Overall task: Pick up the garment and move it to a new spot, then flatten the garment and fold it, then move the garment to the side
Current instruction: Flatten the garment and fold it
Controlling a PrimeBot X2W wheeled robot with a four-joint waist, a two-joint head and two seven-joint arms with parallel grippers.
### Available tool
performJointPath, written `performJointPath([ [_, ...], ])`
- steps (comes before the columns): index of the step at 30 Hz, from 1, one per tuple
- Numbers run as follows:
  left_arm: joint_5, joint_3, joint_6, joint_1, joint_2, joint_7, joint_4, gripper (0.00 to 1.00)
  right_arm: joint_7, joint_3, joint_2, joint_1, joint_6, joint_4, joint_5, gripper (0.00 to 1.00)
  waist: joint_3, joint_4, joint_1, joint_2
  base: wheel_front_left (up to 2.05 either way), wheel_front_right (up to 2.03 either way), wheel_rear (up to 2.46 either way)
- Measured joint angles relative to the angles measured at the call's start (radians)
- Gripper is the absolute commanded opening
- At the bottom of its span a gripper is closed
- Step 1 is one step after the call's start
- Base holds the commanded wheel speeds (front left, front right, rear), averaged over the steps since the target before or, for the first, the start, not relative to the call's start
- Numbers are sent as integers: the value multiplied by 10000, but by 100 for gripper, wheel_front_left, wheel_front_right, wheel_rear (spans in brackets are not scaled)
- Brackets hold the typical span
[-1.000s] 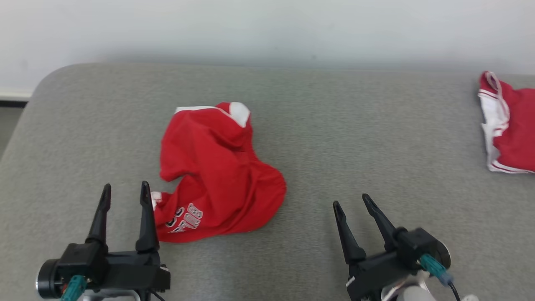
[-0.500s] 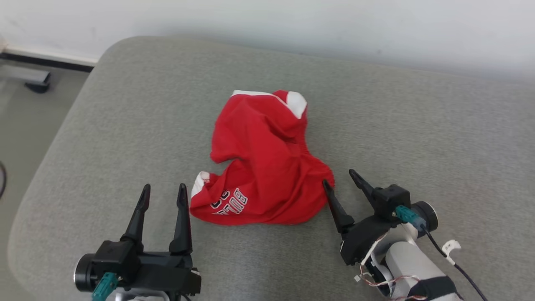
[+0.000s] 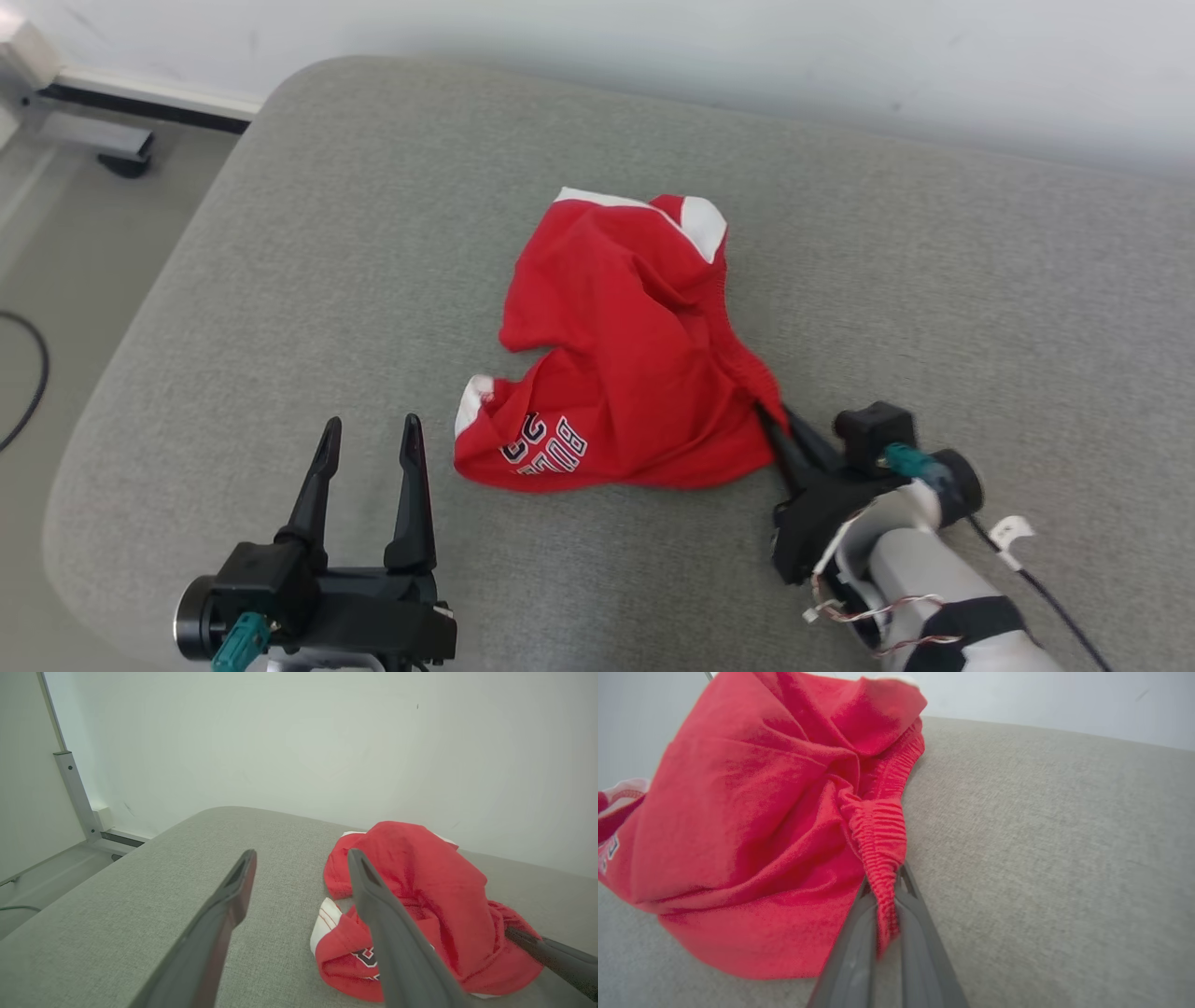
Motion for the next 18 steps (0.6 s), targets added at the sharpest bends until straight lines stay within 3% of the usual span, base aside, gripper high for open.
performJointPath([
  [6,2,4,-8,146,-4,0,50,100,2,-604,-673,884,0,-1492,-121,0,-168,-565,-1,0,0,0,0],
  [12,-48,6,-8,364,-4,0,130,100,4,-1910,-1246,2413,0,-3058,-336,0,-355,-1234,-1,0,0,0,0],
  [18,-67,-23,-10,501,-8,0,178,100,2,-2947,-1285,4210,0,-4272,-573,0,-528,-1839,-1,0,0,0,0],
])
